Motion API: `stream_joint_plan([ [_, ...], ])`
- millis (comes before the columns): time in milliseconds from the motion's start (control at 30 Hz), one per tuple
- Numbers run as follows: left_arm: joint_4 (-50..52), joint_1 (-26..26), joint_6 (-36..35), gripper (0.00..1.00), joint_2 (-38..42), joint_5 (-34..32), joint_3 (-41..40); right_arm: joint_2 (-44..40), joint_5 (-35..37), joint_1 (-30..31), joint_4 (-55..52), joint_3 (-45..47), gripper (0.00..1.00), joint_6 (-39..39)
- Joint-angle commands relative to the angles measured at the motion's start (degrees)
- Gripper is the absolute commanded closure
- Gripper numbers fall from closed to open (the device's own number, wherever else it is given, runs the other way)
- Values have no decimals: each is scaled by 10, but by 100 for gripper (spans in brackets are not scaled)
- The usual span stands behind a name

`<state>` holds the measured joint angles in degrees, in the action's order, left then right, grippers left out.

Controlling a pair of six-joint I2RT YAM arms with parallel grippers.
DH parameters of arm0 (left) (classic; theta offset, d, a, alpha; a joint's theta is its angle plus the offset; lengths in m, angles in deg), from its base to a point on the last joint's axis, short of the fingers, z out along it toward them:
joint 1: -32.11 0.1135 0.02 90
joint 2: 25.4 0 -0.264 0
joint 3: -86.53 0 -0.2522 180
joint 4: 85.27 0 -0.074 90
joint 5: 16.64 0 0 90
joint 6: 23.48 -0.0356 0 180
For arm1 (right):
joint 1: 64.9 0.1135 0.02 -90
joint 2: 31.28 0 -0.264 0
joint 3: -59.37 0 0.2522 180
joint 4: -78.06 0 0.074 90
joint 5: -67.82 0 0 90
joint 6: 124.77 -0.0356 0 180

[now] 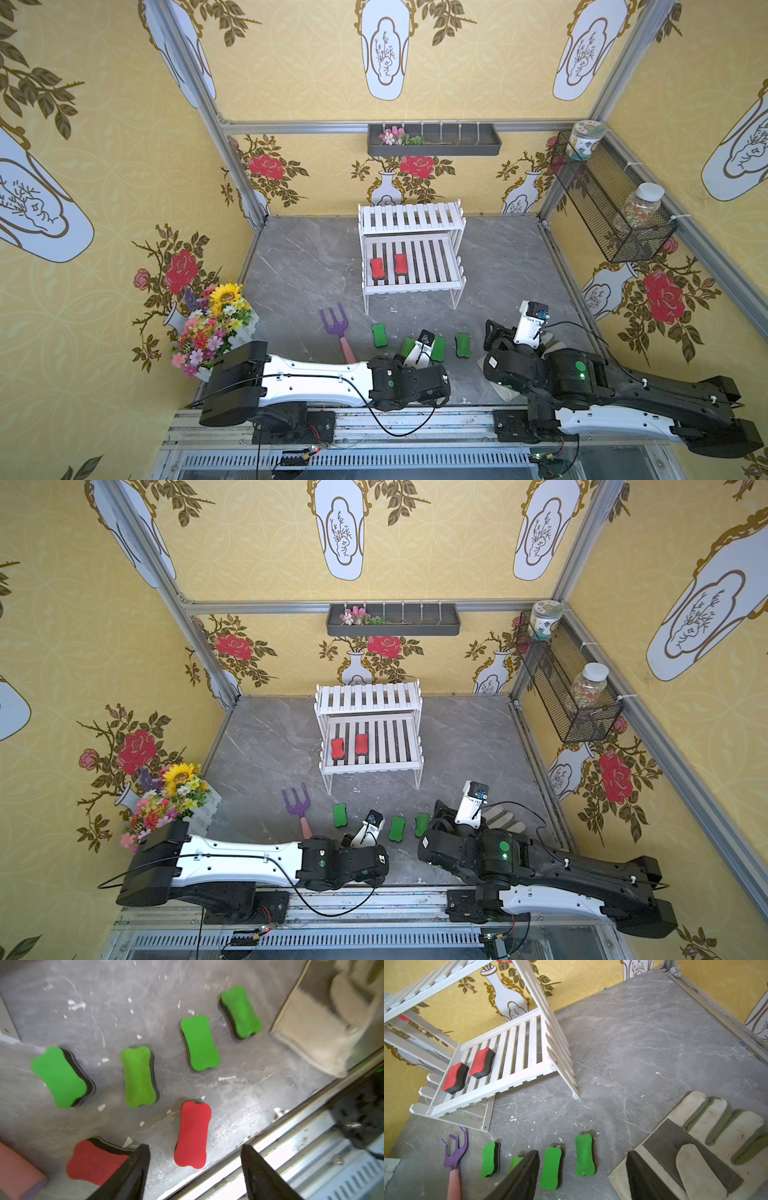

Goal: Remove the whiteboard erasers from the shelf
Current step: Place the whiteboard eraser at the center of the board, then pick up the whiteboard eraser from the shelf.

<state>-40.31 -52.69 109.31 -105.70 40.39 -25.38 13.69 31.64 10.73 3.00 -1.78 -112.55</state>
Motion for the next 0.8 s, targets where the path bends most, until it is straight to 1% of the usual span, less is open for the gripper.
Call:
stream_joint_plan([
  [0,34,8,23,12,63,-50,8,38,-28,-2,119,-22,29,123],
  [67,38,24,39,1,114,-52,8,80,-44,-11,152,-55,28,166],
  [100,44,34,48,1,139,-53,6,109,-67,-26,177,-72,27,200],
  [167,59,50,71,0,190,-65,5,152,-140,-73,224,-101,27,253],
  [200,68,58,82,0,216,-69,3,177,-194,-107,248,-114,27,274],
  [267,76,67,87,0,258,-71,3,224,-270,-153,295,-127,27,300],
  [300,91,68,93,0,274,-79,7,250,-296,-167,315,-139,27,313],
  [367,138,68,119,0,287,-102,22,305,-315,-174,333,-175,27,335],
  [467,199,68,152,1,296,-128,38,396,-308,-177,328,-247,27,350],
  [567,204,68,151,0,309,-126,33,453,-286,-193,348,-287,25,362],
  [667,216,68,152,1,317,-134,33,510,-292,-227,352,-324,25,358],
  [767,228,68,155,0,332,-140,31,551,-273,-237,358,-359,25,377],
])
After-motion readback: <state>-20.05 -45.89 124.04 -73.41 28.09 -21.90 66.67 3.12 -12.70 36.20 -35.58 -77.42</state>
